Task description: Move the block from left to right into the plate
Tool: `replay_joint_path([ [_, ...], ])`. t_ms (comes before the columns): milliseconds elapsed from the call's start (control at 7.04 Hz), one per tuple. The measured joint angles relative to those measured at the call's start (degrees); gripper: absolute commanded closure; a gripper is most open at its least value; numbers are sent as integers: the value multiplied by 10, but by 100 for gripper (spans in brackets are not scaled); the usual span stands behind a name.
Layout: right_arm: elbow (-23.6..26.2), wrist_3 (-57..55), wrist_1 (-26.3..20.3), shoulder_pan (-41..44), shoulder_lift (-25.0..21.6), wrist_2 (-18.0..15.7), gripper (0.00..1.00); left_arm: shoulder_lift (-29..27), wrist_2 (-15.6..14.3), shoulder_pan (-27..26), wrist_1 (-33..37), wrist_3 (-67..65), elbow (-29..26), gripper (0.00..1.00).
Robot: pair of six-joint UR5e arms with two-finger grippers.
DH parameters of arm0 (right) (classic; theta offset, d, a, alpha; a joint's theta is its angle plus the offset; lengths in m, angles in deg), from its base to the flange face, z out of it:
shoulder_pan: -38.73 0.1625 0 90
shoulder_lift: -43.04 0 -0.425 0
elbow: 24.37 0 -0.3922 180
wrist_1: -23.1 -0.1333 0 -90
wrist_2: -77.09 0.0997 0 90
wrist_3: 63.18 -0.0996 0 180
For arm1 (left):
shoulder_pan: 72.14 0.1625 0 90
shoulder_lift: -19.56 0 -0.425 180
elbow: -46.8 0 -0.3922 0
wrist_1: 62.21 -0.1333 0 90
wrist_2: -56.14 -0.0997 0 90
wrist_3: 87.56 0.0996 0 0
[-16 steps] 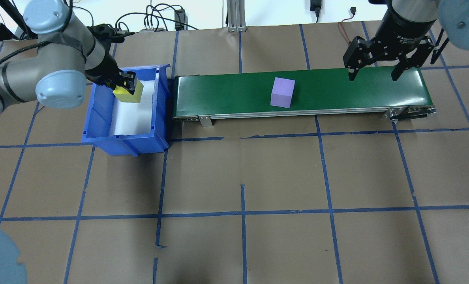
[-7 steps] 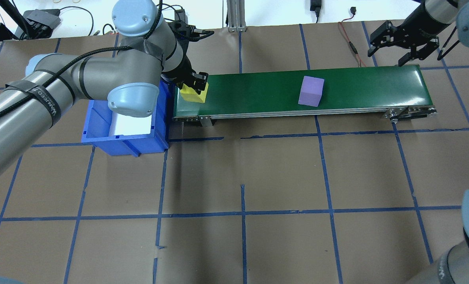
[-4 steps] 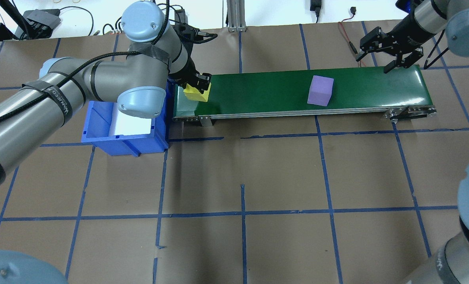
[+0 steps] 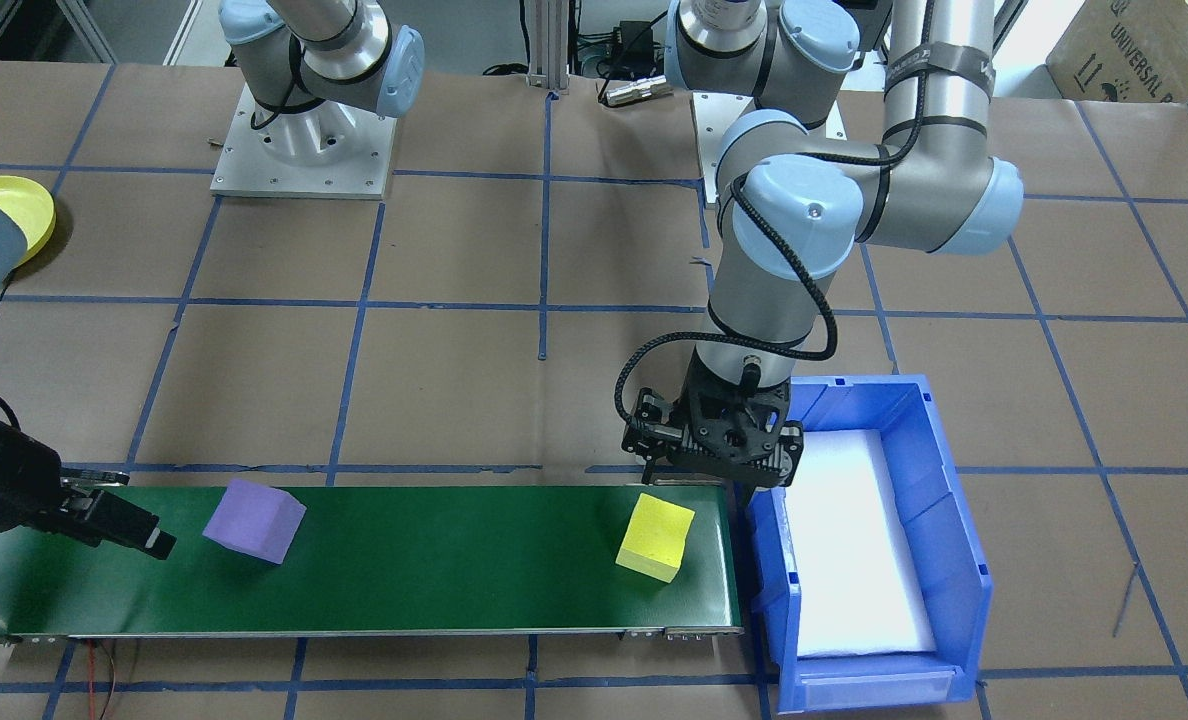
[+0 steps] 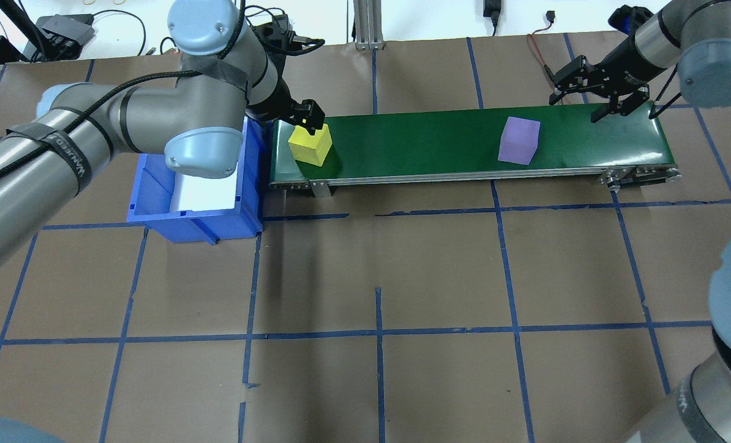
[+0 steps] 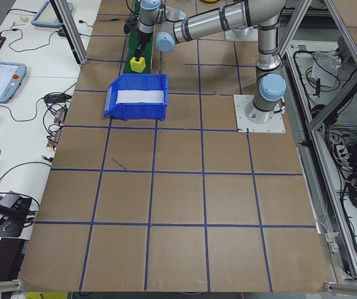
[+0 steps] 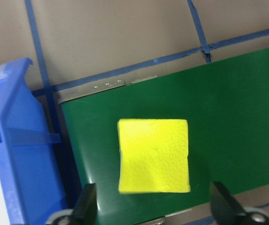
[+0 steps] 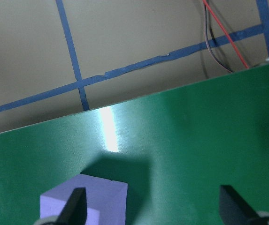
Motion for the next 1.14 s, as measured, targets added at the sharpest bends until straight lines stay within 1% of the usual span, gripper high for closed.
replay_joint_path([
  [142,6,-1,1,0,0,0,0,30,0,19,45,2,-1,0],
  [426,9,-1,3,0,-1,0,0,115,1,75,174,11,-1,0],
  [568,10,-1,3,0,-1,1,0,154,-2,94,229,13,-2,0],
  [852,13,1,4,1,2,1,0,218,-15,106,310,13,-2,0],
  [995,13,1,4,1,3,1,0,237,-16,106,336,12,1,0],
  [1137,14,2,4,1,5,1,0,244,-13,105,346,8,5,0],
])
